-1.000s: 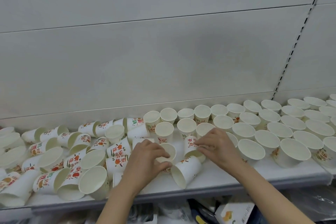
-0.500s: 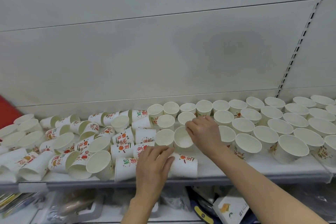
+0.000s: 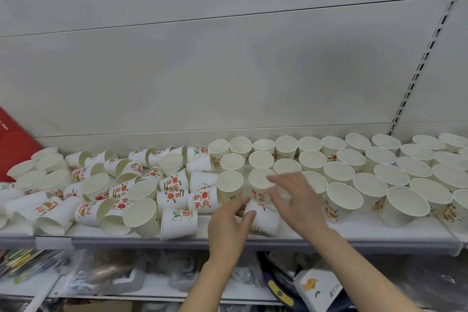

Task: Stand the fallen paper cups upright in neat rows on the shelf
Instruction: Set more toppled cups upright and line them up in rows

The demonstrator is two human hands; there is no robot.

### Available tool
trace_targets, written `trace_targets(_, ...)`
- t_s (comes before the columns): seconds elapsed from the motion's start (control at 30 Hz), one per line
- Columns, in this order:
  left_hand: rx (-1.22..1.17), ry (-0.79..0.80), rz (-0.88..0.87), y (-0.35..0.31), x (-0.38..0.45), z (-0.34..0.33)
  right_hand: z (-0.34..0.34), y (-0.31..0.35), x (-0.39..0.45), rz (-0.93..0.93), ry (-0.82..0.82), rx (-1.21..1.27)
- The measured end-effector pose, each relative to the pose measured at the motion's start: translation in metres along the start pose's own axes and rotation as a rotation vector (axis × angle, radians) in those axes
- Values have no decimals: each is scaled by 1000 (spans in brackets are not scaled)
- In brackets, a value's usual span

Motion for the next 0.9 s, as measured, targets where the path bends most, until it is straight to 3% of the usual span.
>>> trace_targets(0.07,-94,33,-8,-8,-3,-3,4,4,-34,8,208,89)
trace_targets(0.13,-143,92,-69,-21,-4,-10,-1,2,-54,19,287,61)
trace_targets(0.23,-110,147,-138,-29,-4,-20,-6,-5,-56,-60,200,15)
trace_targets(0.4,-2,187,-263,-26,-3,-20,-11,-9,-56,-145,202,32)
trace_targets(0.5,153,0,-376,-16,-2,4,-12,-18,-56,-248,128,18)
trace_targets(0.57,212,-234,-281,-3,-4,37,-13,-23,-58,-317,112,8)
trace_targets(0.7,227,-558,170,33,-27,99,-18,-27,-62,-328,75,-34)
trace_targets(0.8,124,-575,342,48,-38,111,-19,-25,-61,-170,-62,-160)
trace_targets(0.9,151,-489,363,53,-39,107,-12,-14,-54,-34,-211,-276)
Point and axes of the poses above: each hand's wrist, its own x-axis towards the middle knuckle, its own z-axis out of the back of the hand, y = z × x, the point moved 2 cm from there along x, towards the middle knuckle, and after that the axes turned 9 degrees about -x, right-handed, at the moved point
